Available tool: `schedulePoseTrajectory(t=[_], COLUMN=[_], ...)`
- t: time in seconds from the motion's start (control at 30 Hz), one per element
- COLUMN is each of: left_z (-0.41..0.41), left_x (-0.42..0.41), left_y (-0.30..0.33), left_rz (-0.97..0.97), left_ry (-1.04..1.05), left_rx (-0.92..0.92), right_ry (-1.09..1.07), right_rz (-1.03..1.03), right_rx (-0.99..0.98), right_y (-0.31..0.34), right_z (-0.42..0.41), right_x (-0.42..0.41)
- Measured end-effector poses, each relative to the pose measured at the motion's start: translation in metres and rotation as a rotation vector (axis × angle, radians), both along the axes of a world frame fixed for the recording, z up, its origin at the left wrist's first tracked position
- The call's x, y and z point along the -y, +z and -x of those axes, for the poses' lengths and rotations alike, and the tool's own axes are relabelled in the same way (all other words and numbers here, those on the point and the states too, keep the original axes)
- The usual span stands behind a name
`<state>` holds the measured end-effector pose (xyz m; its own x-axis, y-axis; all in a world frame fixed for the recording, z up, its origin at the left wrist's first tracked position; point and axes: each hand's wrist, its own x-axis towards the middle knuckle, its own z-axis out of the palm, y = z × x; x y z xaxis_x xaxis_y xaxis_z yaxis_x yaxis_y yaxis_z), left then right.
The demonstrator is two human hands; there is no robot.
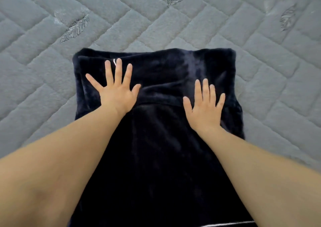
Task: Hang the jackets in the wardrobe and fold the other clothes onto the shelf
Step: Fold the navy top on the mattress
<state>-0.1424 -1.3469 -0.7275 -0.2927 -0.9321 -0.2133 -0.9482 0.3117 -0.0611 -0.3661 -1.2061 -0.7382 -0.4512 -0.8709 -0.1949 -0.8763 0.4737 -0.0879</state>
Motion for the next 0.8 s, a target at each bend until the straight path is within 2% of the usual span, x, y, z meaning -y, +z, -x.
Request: schedulePoseTrajectory(t=[0.03, 0.1, 0.17, 0.23, 0.37, 0.47, 0.53, 0.6, 0.8], left_z=[0.006, 0.014, 0.016, 0.01, -0.006, -0.015, -0.022, -0.03, -0.031], left_x=[-0.025, -0.082, -0.142, -0.197, -0.272, -0.305, -0.323, -0.342, -0.373], left_y=[0.003, 0.009, 0.013, 0.015, 0.013, 0.015, 0.014, 0.012, 0.016], left_rz=[0.067, 0.074, -0.032, -0.12, -0.241, -0.427, -0.541, -0.562, -0.382], left_ry=[-0.035, -0.18, -0.377, -0.472, -0.449, -0.457, -0.455, -0.472, -0.475], left_rx=[-0.014, -0.087, -0.123, -0.131, -0.021, 0.099, 0.208, 0.294, 0.309], right_ry=[0.025, 0.085, 0.14, 0.2, 0.524, 0.797, 0.804, 0.776, 0.797], right_rz=[-0.05, -0.153, -0.219, -0.258, -0.131, -0.328, -0.402, -0.43, -0.479], right_rx=[0.01, 0.054, 0.083, 0.075, 0.075, 0.106, 0.153, 0.145, -0.013], right_y=[0.002, 0.005, 0.007, 0.015, 0.041, 0.052, 0.05, 0.045, 0.042], right_z=[-0.004, -0.007, -0.005, 0.0, 0.005, -0.007, -0.016, -0.024, -0.036], right_x=[-0.03, -0.089, -0.136, -0.168, -0.213, -0.25, -0.269, -0.282, -0.295])
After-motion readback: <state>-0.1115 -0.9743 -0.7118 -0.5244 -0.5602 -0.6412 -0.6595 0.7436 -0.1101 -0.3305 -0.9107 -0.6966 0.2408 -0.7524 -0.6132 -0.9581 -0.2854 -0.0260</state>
